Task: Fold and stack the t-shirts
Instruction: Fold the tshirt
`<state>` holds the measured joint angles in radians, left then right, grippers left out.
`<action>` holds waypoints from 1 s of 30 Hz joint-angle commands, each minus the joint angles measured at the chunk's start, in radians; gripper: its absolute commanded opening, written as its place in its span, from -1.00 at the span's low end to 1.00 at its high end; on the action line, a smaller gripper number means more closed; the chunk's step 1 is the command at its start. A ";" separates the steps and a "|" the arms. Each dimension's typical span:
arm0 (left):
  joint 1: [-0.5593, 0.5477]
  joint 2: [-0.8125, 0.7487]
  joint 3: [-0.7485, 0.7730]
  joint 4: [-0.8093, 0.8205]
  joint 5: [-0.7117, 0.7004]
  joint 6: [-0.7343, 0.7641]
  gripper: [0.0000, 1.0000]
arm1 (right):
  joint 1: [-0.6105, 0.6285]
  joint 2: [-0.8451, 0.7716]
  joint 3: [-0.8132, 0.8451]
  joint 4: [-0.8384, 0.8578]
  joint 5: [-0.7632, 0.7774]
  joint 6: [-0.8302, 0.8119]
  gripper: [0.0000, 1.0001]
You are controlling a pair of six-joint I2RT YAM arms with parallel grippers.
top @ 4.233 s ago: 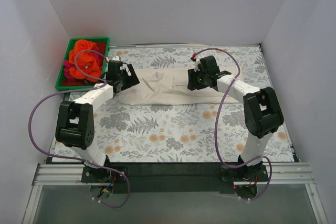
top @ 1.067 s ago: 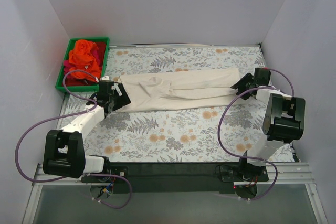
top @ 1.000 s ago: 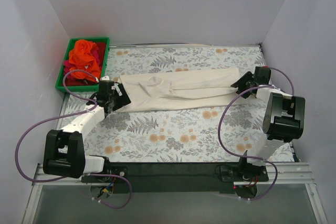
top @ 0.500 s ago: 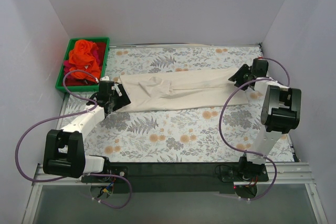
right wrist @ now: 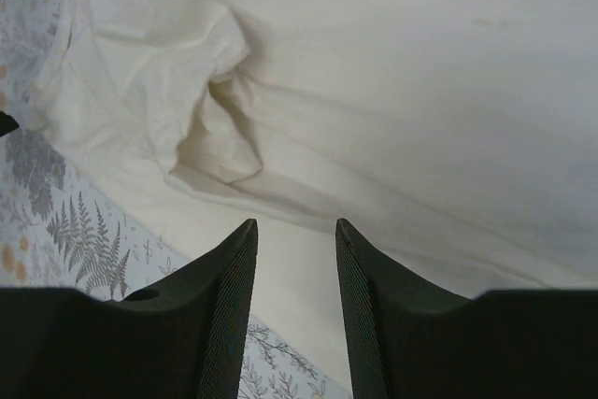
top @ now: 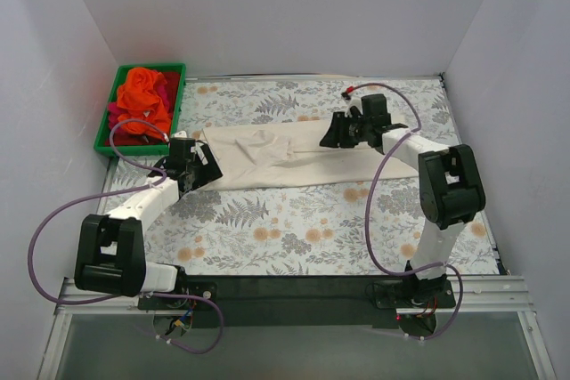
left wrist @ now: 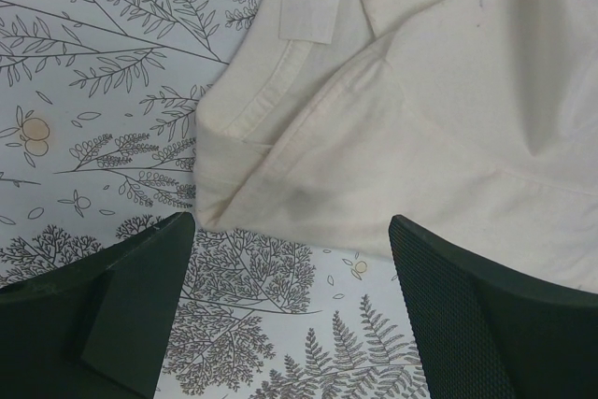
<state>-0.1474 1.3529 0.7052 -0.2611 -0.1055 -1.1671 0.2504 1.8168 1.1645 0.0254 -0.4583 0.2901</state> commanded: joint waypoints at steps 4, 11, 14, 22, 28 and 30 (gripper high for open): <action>-0.004 0.009 0.010 -0.004 -0.036 0.004 0.57 | 0.093 0.122 0.118 0.007 -0.140 -0.068 -0.23; -0.004 0.014 0.011 -0.010 -0.046 0.003 0.57 | 0.095 0.213 0.184 -0.002 -0.168 -0.054 -0.26; -0.004 0.009 0.011 -0.010 -0.045 0.003 0.57 | 0.087 0.202 0.204 -0.016 -0.103 -0.063 -0.26; -0.004 -0.005 0.086 -0.017 0.024 -0.057 0.55 | -0.095 0.014 0.054 -0.021 0.119 -0.004 -0.22; -0.006 0.066 0.135 -0.020 0.021 -0.098 0.34 | -0.305 -0.141 -0.184 -0.019 0.196 0.118 -0.22; -0.006 0.104 0.143 -0.020 0.024 -0.117 0.26 | -0.353 -0.169 -0.224 -0.021 0.222 0.130 -0.22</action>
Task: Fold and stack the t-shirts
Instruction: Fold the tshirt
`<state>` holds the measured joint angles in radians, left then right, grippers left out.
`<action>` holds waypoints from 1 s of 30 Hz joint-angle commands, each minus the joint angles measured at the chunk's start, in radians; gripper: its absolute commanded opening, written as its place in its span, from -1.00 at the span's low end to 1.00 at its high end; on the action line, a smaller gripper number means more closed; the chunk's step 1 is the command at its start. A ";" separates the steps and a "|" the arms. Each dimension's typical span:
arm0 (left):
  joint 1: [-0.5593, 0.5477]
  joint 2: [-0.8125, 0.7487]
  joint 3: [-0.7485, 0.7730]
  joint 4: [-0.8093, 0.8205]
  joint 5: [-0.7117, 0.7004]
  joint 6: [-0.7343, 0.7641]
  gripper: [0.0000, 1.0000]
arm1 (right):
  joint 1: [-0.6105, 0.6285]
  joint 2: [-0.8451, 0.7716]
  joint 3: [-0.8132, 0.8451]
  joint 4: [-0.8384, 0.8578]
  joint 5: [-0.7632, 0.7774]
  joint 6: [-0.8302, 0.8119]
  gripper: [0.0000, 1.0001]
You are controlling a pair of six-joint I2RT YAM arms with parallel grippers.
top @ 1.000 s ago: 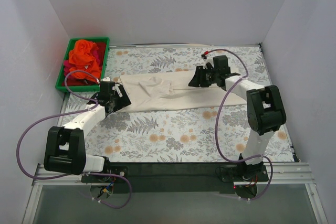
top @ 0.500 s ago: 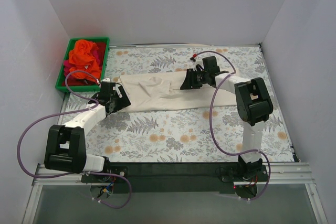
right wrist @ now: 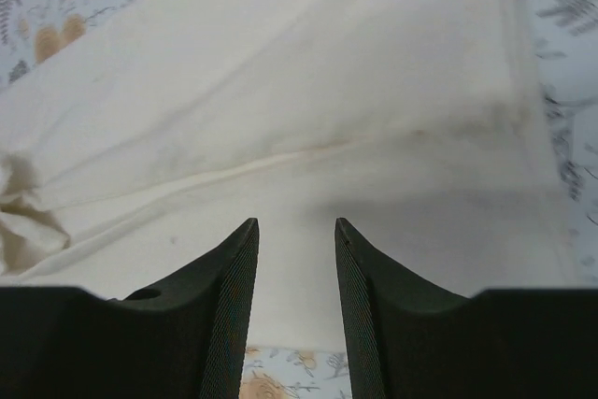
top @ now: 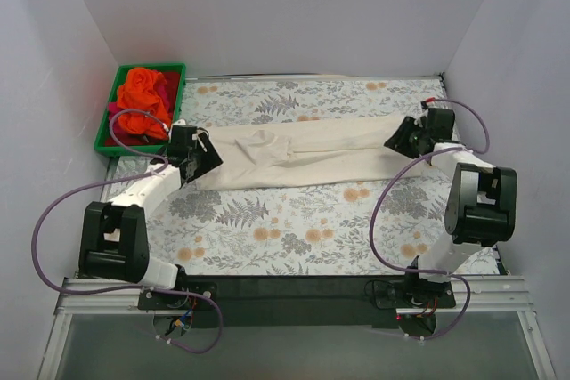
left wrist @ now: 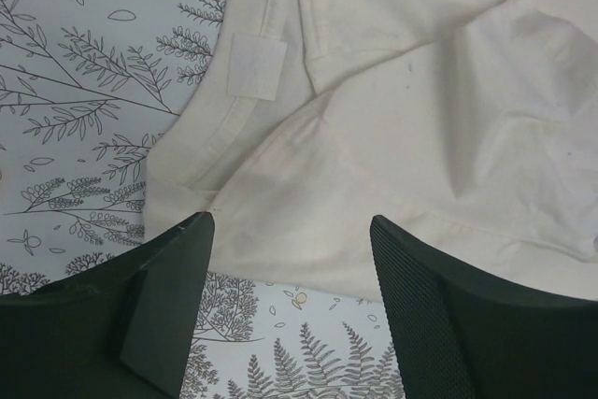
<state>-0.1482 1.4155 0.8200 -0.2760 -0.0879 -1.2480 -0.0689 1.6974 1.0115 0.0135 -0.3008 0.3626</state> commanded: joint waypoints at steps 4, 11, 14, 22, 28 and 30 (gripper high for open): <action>-0.005 0.112 0.047 -0.005 0.013 -0.047 0.06 | -0.101 -0.067 -0.131 -0.012 0.094 0.068 -0.22; -0.005 0.163 0.035 -0.081 -0.019 -0.074 -0.14 | -0.180 -0.050 -0.218 -0.030 0.098 0.122 -0.22; -0.004 0.143 -0.011 -0.117 -0.032 -0.100 -0.19 | -0.218 -0.056 -0.289 -0.066 0.094 0.157 -0.23; -0.001 -0.068 -0.212 -0.227 -0.026 -0.142 -0.21 | -0.250 -0.261 -0.482 -0.191 0.213 0.177 -0.22; -0.005 -0.311 -0.202 -0.264 -0.010 -0.148 0.16 | -0.209 -0.629 -0.587 -0.092 0.200 0.245 -0.20; -0.014 -0.319 -0.136 -0.249 0.000 -0.111 0.36 | -0.139 -0.639 -0.524 -0.070 0.171 0.230 -0.19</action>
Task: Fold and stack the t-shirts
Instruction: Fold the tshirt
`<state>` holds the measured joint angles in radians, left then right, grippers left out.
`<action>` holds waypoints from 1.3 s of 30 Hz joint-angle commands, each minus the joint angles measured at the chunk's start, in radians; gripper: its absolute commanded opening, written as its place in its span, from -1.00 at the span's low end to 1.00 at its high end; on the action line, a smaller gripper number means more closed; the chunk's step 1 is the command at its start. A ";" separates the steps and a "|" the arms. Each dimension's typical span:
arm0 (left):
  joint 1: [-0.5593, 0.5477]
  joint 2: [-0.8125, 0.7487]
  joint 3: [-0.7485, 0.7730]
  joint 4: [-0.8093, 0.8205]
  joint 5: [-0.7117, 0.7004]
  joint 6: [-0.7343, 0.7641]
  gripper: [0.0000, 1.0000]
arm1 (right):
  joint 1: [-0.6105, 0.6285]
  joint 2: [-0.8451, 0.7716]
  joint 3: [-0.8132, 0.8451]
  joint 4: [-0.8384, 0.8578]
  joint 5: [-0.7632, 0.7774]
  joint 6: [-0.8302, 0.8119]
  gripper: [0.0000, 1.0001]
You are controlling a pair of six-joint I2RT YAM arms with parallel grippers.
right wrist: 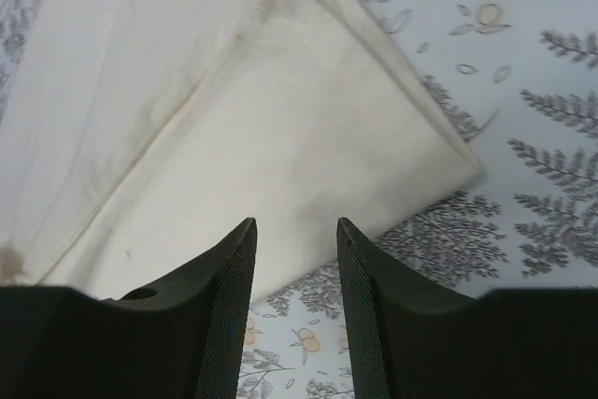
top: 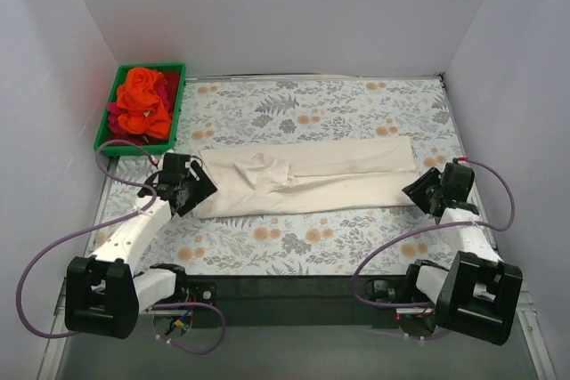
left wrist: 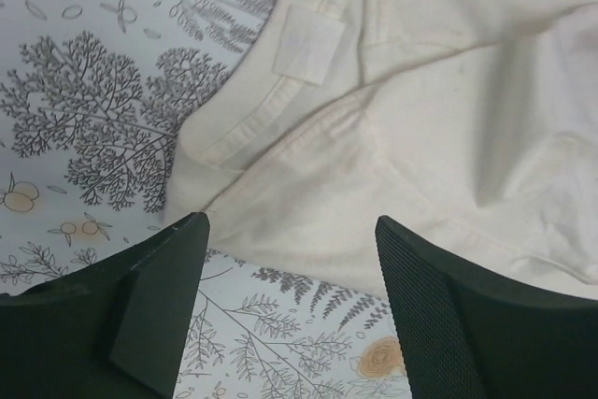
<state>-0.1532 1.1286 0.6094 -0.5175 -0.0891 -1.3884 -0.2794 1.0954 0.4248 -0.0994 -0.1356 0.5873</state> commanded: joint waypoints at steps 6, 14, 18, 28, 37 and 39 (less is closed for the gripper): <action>-0.042 0.119 0.211 0.186 0.132 0.182 0.55 | 0.362 0.182 0.334 0.175 -0.204 -0.070 -0.17; -0.085 0.477 0.464 0.284 0.276 0.305 0.50 | 0.601 0.593 0.690 0.179 -0.357 0.015 -0.19; -0.124 0.605 0.584 0.277 0.272 0.354 0.42 | 0.661 0.765 0.805 0.173 -0.369 0.052 -0.20; -0.183 0.763 0.699 0.232 0.284 0.376 0.25 | 0.723 0.922 0.868 0.162 -0.389 0.111 -0.21; -0.209 0.800 0.719 0.221 0.285 0.362 0.03 | 0.755 0.995 0.937 0.164 -0.412 0.121 -0.23; -0.215 0.803 0.719 0.223 0.282 0.354 -0.03 | 0.760 1.006 0.945 0.164 -0.418 0.124 -0.24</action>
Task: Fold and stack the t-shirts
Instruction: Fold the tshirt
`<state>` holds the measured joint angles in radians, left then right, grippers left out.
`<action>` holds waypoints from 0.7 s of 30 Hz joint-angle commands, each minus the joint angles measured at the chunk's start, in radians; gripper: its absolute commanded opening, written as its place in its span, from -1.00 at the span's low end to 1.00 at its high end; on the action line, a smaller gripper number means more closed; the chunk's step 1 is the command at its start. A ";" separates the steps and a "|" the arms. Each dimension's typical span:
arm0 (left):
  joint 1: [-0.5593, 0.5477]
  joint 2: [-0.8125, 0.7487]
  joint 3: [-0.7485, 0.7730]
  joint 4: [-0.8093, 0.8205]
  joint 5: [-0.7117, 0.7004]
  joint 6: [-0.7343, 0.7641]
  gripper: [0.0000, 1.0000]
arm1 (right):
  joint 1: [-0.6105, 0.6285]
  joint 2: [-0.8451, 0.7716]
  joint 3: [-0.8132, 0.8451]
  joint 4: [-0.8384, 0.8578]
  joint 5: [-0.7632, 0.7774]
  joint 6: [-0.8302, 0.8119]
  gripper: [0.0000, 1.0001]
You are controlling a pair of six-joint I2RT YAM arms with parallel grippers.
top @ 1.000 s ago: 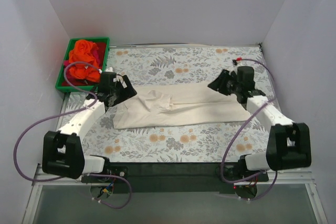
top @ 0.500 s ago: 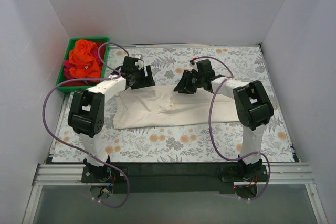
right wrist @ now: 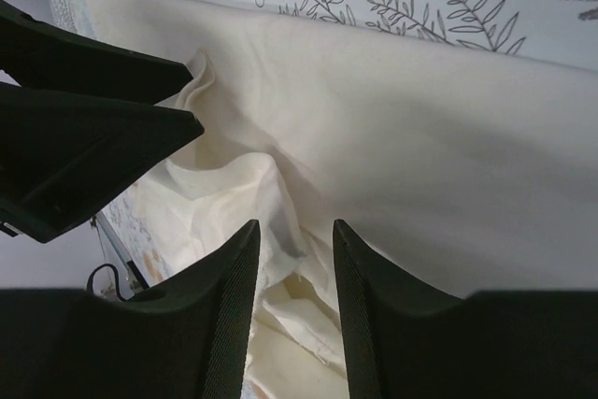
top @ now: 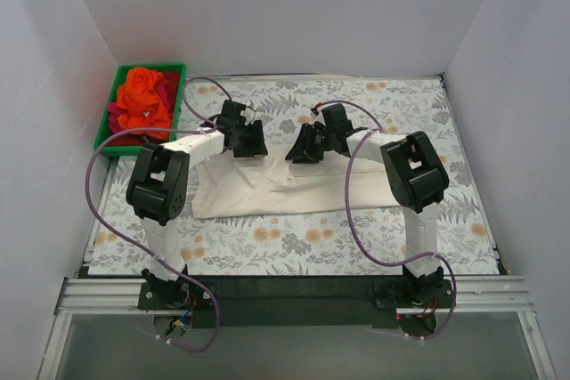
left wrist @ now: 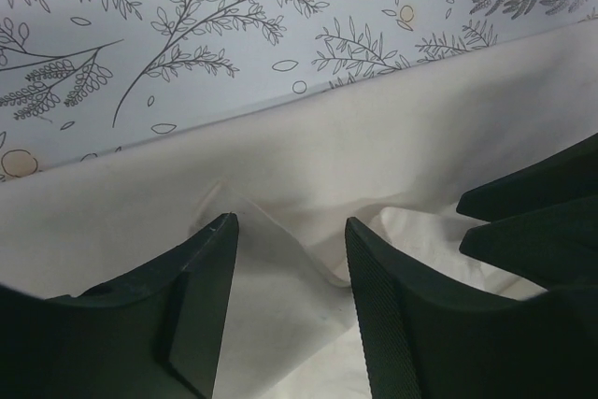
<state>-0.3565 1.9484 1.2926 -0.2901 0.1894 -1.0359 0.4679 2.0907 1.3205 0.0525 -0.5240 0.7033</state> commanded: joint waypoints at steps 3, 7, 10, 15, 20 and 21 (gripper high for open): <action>-0.016 -0.013 0.034 -0.006 0.004 -0.006 -0.23 | 0.017 0.019 0.059 0.010 -0.040 0.015 -0.31; -0.018 -0.022 0.033 -0.007 -0.002 -0.009 -0.66 | 0.021 0.014 0.063 0.012 -0.047 0.004 -0.71; -0.019 -0.051 0.036 -0.006 -0.042 -0.003 -0.90 | 0.026 -0.001 0.075 0.013 -0.054 -0.034 -0.97; -0.021 -0.106 0.027 0.017 -0.113 0.014 -1.00 | 0.040 -0.044 0.092 0.027 -0.035 -0.116 -0.97; -0.027 -0.161 0.004 0.063 -0.149 0.022 -1.00 | 0.048 -0.098 0.046 0.036 0.030 -0.178 -0.97; -0.029 -0.167 -0.006 0.072 -0.153 0.023 -1.00 | 0.048 -0.104 0.022 0.046 0.045 -0.183 -0.97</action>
<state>-0.3744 1.8809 1.2926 -0.2699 0.0818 -1.0325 0.5072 2.0678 1.3685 0.0578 -0.5224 0.5819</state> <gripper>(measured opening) 0.014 0.013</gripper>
